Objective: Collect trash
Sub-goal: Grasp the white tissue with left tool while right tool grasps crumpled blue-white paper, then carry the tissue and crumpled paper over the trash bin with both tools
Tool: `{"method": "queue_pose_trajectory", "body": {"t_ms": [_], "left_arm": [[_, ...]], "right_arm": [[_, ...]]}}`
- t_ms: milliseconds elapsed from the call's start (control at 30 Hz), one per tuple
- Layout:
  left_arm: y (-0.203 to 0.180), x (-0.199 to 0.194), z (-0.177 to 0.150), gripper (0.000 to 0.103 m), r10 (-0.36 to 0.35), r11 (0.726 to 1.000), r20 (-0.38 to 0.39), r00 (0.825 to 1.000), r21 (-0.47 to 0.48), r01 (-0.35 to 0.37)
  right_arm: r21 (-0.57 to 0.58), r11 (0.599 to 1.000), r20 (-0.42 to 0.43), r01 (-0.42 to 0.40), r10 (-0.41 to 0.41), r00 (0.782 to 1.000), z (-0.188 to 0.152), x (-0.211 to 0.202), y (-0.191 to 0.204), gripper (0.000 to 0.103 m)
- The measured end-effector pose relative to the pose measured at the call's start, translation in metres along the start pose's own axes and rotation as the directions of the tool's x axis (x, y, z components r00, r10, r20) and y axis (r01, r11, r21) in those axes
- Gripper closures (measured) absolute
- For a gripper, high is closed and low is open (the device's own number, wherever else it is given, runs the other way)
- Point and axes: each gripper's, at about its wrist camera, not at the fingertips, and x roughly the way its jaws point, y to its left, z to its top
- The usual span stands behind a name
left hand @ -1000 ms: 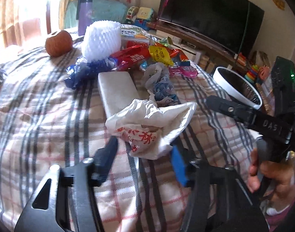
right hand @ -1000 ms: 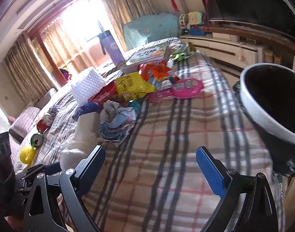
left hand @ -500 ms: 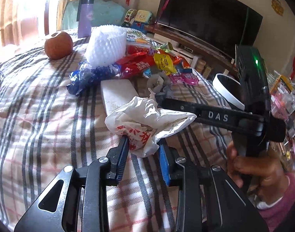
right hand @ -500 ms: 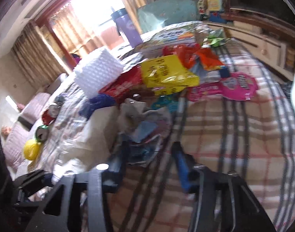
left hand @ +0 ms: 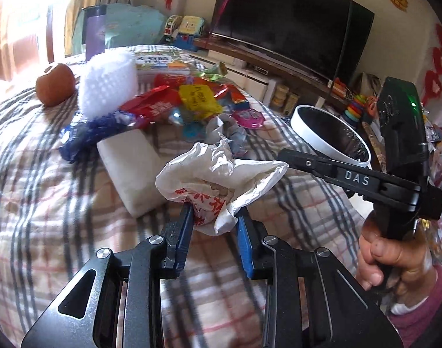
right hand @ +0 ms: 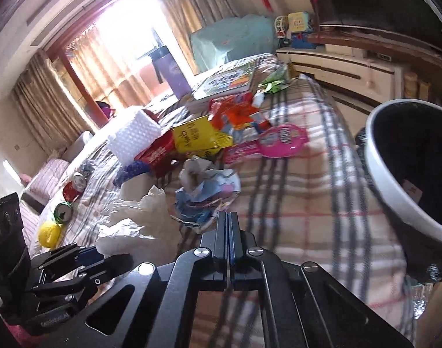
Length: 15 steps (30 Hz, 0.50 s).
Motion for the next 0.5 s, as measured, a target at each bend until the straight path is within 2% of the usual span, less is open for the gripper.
{"method": "queue_pose_trajectory", "body": {"t_ms": [67,133,200,233,333,367,400,500], "left_arm": [[-0.002,0.001,0.001,0.075,0.002,1.0,-0.003,1.0,0.0,-0.002],[-0.001,0.001,0.001,0.075,0.025,1.0,0.003,1.0,0.002,-0.025],[0.003,-0.001,0.001,0.075,0.047,0.999,0.012,0.999,-0.001,-0.047],[0.005,-0.002,0.0,0.075,0.06,0.998,0.017,0.998,-0.002,-0.06],[0.015,-0.003,-0.002,0.075,0.088,0.996,0.022,0.996,-0.018,-0.087],[0.019,-0.003,-0.003,0.075,0.087,0.996,0.019,0.996,-0.027,-0.086],[0.022,-0.002,-0.003,0.075,0.081,0.996,0.014,0.997,-0.035,-0.081],[0.022,-0.002,-0.005,0.075,0.079,0.996,0.015,0.997,-0.03,-0.078]], "right_arm": [[-0.011,1.0,0.008,0.005,-0.005,1.0,0.0,-0.003,0.0,0.099],[0.007,1.0,0.006,-0.013,0.013,1.0,0.001,-0.001,-0.001,0.09],[0.021,0.999,-0.006,-0.026,0.026,1.0,0.003,0.006,-0.001,0.077],[0.026,0.999,-0.012,-0.026,0.027,1.0,0.004,0.013,0.001,0.074],[0.033,0.999,-0.026,-0.04,0.041,0.999,0.006,0.027,0.005,0.056],[0.041,0.998,-0.03,-0.045,0.046,0.999,0.006,0.032,0.007,0.044],[0.051,0.997,-0.04,-0.051,0.053,0.998,0.007,0.039,0.007,0.037],[0.066,0.996,-0.077,-0.066,0.071,0.995,0.008,0.057,0.009,0.037]]}}
